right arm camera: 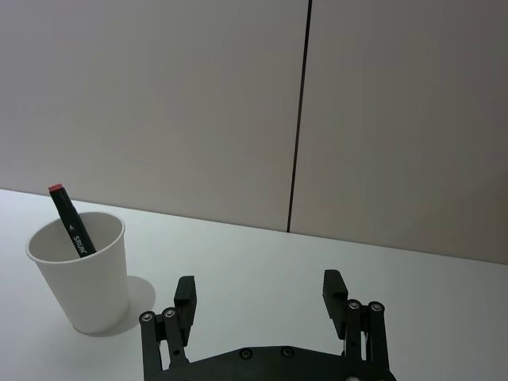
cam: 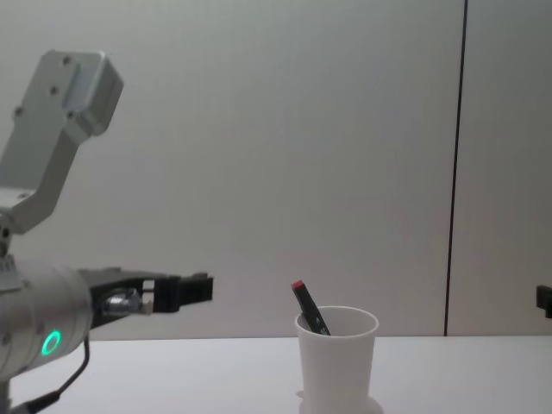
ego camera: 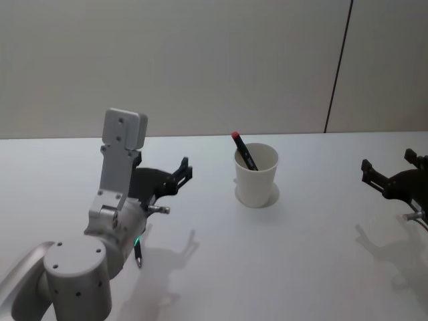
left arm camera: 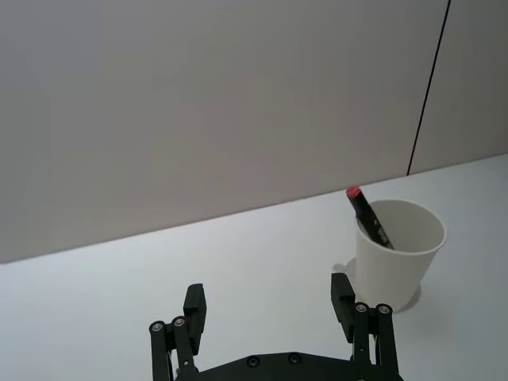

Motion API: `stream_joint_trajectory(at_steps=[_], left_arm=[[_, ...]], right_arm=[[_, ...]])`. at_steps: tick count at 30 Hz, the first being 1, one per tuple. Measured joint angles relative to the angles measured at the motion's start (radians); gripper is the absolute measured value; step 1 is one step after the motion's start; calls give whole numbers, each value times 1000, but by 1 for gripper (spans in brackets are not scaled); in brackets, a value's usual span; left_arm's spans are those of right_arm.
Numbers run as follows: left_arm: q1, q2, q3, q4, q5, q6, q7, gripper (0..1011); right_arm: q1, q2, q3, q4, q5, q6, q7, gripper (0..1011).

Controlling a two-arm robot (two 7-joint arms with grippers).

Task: Place the pen into the pen holder.

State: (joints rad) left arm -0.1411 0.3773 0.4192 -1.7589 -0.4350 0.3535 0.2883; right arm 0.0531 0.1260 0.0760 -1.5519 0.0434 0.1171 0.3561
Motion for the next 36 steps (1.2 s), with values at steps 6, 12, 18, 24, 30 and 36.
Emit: stream_joint_trajectory(at_steps=[6,12,18,24,30,36], left_arm=[[18,9,-12,-16,-42,72,38,1004],[32,15,-23,-22,-77,140,68,1004],[40,19,-34,-22,-102,200,84,1004],[43,20,-42,-7,-119,248,86,1004],[40,17,-49,23,-129,279,73,1004],[32,10,-55,62,-135,286,57,1004]], right_arm=[[0,0,0,0,0,0,0,1001],[0,0,0,0,0,0,0,1002],[0,0,0,0,0,0,0,1002],[0,0,0,0,0,0,0,1002],[0,0,0,0,0,0,0,1002],[0,0,0,0,0,0,0,1002]])
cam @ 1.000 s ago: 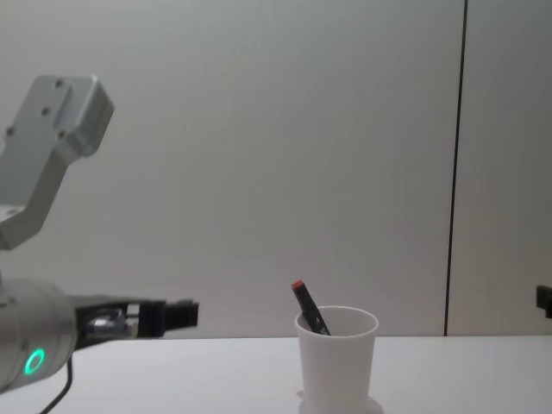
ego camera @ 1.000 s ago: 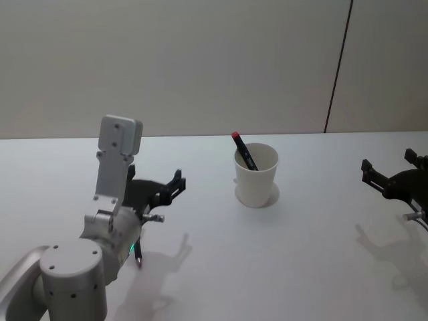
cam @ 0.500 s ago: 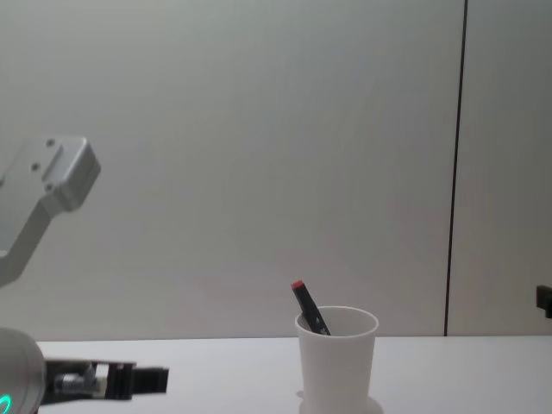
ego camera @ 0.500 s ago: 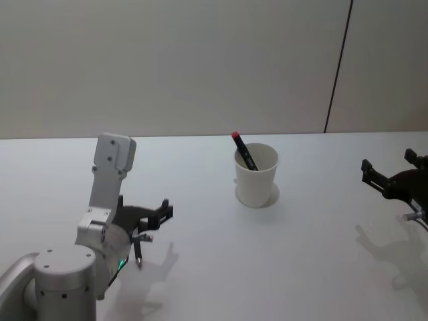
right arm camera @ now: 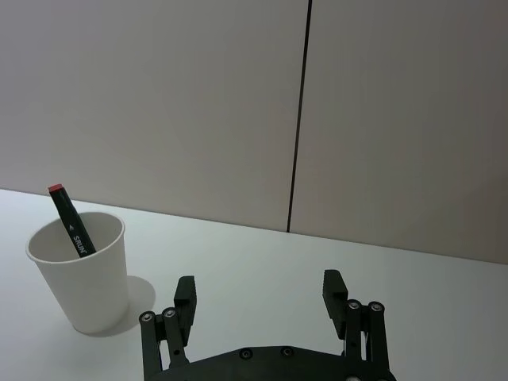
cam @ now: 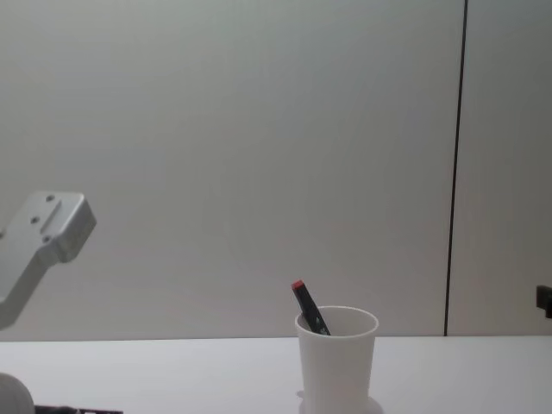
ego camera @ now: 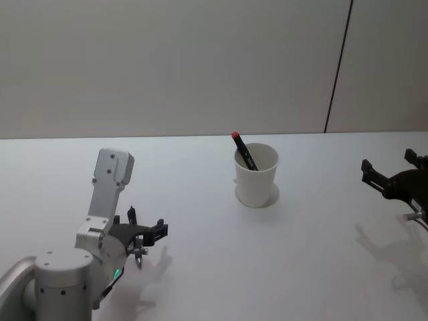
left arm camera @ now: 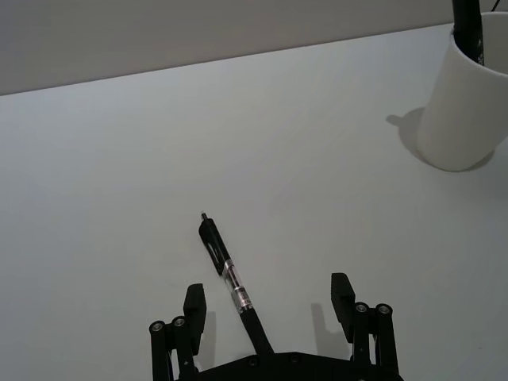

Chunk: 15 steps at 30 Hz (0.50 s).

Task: Place the pen into the pen holder.

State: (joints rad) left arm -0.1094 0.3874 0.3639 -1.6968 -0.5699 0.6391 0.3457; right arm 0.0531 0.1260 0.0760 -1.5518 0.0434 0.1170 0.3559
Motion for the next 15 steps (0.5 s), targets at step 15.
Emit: stream_joint_trajectory(at_steps=[15], left_arm=[[-21,-19,-15,96,-9,-30,-34,1004]], right_arm=[[0,0,0,0,0,0,0,1002]])
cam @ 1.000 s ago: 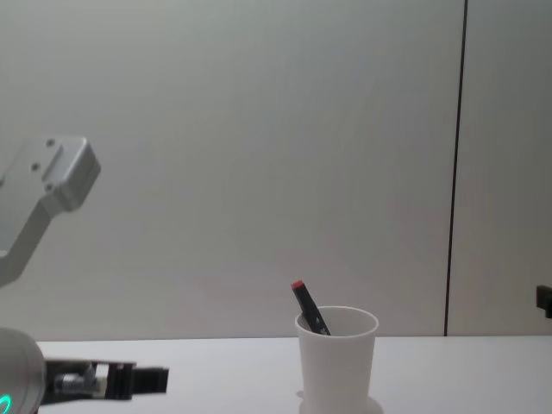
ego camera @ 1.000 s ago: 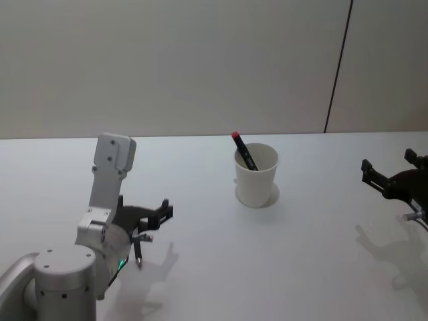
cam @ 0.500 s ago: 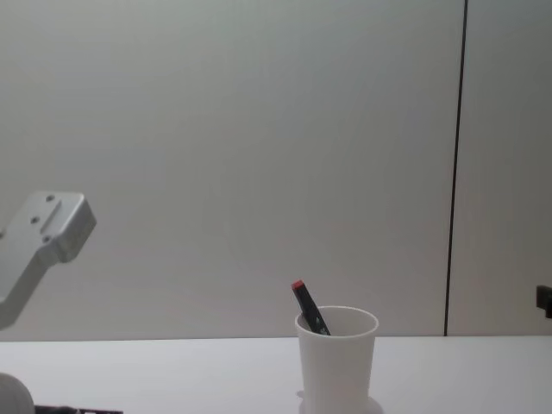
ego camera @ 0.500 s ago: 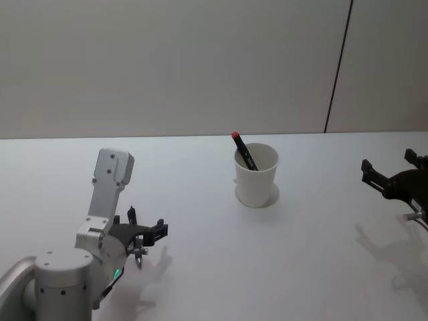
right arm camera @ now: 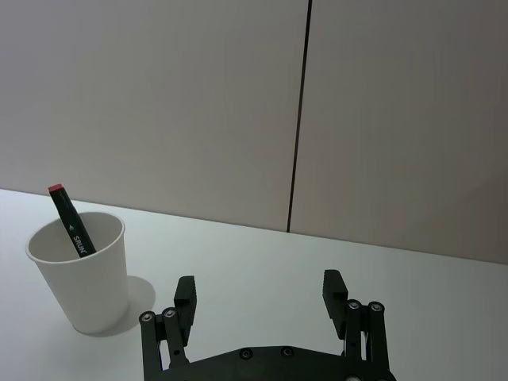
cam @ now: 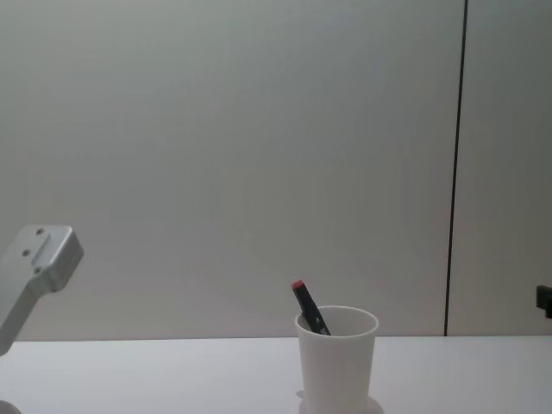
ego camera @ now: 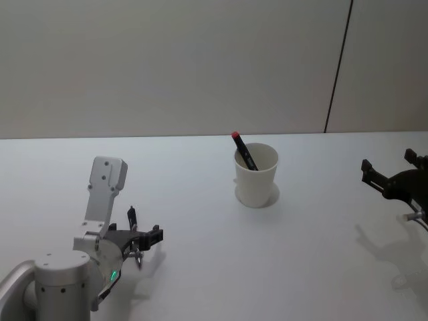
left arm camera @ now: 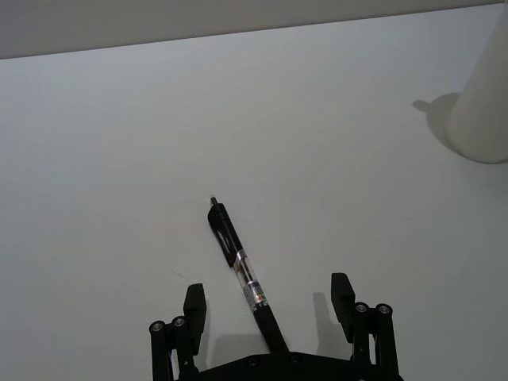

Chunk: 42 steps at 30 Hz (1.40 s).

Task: Place the pen into the pen holder.

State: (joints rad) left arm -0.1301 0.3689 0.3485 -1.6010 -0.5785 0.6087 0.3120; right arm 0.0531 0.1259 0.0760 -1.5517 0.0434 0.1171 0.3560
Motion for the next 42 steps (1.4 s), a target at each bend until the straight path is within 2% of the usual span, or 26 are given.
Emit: stream_joint_trajectory(at_steps=[15,35,42], left_arm=[[-25,-17,-13,77,5,-18,-33,1004],[-51,-28,-26,123,11,20,-82,1004],[-54,-31,-30,129,9,27,-86,906]], right_arm=[[0,0,0,0,0,0,0,1002],[0,0,0,0,0,0,0,1002],[0,0,0,0,0,0,0,1002]])
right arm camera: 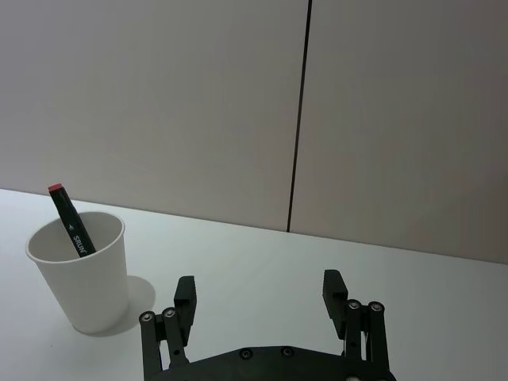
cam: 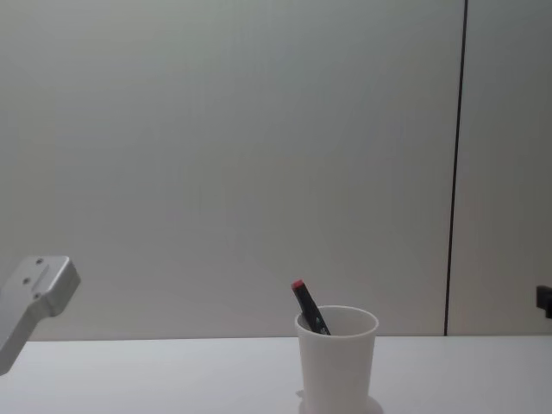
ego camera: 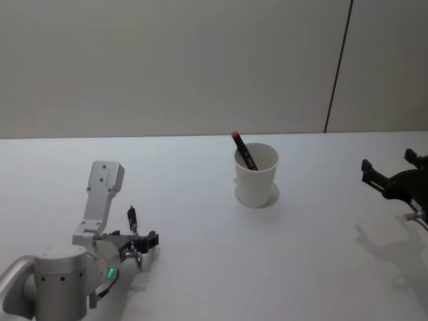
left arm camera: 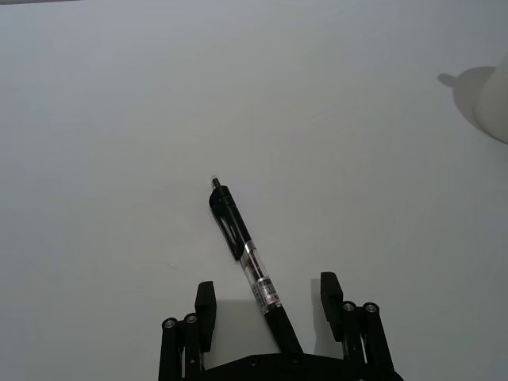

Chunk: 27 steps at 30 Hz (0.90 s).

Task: Place the pen into the pen holder.

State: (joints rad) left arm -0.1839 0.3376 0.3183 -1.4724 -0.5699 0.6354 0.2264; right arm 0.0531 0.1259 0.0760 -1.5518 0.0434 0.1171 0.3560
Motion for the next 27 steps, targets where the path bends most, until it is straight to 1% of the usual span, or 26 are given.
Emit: stream_joint_trajectory(at_steps=[1,4,5,8,10,12,15,17,19,20,22,24,27], left_arm=[[0,-1,-1,1,-1,1,0,850],[0,-2,-3,3,-3,4,0,784],[-1,-3,-3,3,-3,4,0,784],[-1,-4,-5,5,-5,8,0,646],[-1,-6,-6,6,-6,11,0,601],[-1,-7,-6,7,-7,12,0,517],[-1,-9,-7,9,-9,17,1,440],[-1,-11,-7,11,-9,19,2,354],[-1,-12,-7,12,-9,20,3,313],[-1,-14,-7,14,-10,20,4,253],[-1,-16,-7,16,-11,20,5,214],[-2,-18,-7,18,-12,20,6,144],[-2,-22,-7,22,-14,20,8,132]], right_arm=[[0,0,0,0,0,0,0,1002],[0,0,0,0,0,0,0,1002],[0,0,0,0,0,0,0,1002],[0,0,0,0,0,0,0,1002],[0,0,0,0,0,0,0,1002],[0,0,0,0,0,0,0,1002],[0,0,0,0,0,0,0,1001],[0,0,0,0,0,0,0,1002],[0,0,0,0,0,0,0,1002],[0,0,0,0,0,0,0,1002],[0,0,0,0,0,0,0,1002],[0,0,0,0,0,0,0,1002],[0,0,0,0,0,0,0,1002]])
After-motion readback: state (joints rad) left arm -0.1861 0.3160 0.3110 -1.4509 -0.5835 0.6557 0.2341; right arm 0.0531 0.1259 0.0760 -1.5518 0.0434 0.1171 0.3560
